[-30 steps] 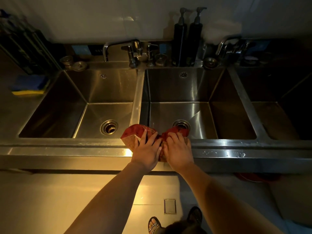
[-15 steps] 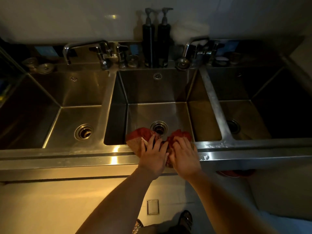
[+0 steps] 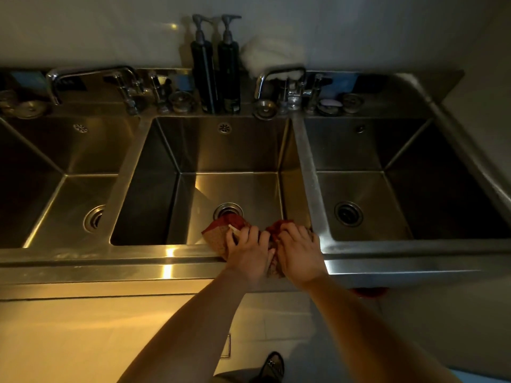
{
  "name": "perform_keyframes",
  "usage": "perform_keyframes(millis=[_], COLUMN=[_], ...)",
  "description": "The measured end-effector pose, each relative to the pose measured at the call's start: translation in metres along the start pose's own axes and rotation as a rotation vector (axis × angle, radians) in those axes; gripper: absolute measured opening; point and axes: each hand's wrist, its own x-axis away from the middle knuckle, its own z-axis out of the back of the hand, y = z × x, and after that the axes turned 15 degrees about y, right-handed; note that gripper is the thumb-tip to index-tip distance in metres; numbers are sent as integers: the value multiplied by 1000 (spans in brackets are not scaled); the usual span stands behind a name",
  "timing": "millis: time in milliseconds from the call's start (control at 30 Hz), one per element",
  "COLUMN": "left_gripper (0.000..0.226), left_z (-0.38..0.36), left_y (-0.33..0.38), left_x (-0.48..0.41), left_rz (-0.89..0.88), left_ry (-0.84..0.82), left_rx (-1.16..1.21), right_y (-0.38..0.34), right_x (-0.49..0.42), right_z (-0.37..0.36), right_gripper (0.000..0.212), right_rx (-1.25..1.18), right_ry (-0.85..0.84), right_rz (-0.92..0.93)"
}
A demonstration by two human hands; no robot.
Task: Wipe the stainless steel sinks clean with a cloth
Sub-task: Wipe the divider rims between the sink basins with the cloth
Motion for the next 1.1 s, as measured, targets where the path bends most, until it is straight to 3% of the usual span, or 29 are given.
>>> perform_keyframes(millis=[67, 233, 300, 500, 733, 967, 1100], left_gripper=[37, 39, 41, 46, 59, 60, 72], left_z=[-3, -8, -8, -1, -22, -29, -32], left_y=[8, 30, 38, 57, 79, 77, 72], left_x=[-5, -16, -20, -38, -44, -53, -59], left_rz=[29, 36, 34, 11, -94, -127, -123], left_ry=[10, 63, 98, 229, -46, 0, -40], left_rx=[2, 33, 40, 56, 106, 177, 194], right_y=[10, 38, 49, 68, 104, 105, 104], right_x=[-4, -7, -8, -22, -18, -18, -25], right_z=[1, 8, 10, 31, 27, 2, -5], right_gripper=[50, 32, 37, 40, 52, 56, 72], right_rx=[23, 94, 85, 84, 47, 29, 69], right_ry=[-3, 4, -21, 126, 30, -64, -103], right_rz=[27, 84, 76, 91, -51, -174, -167])
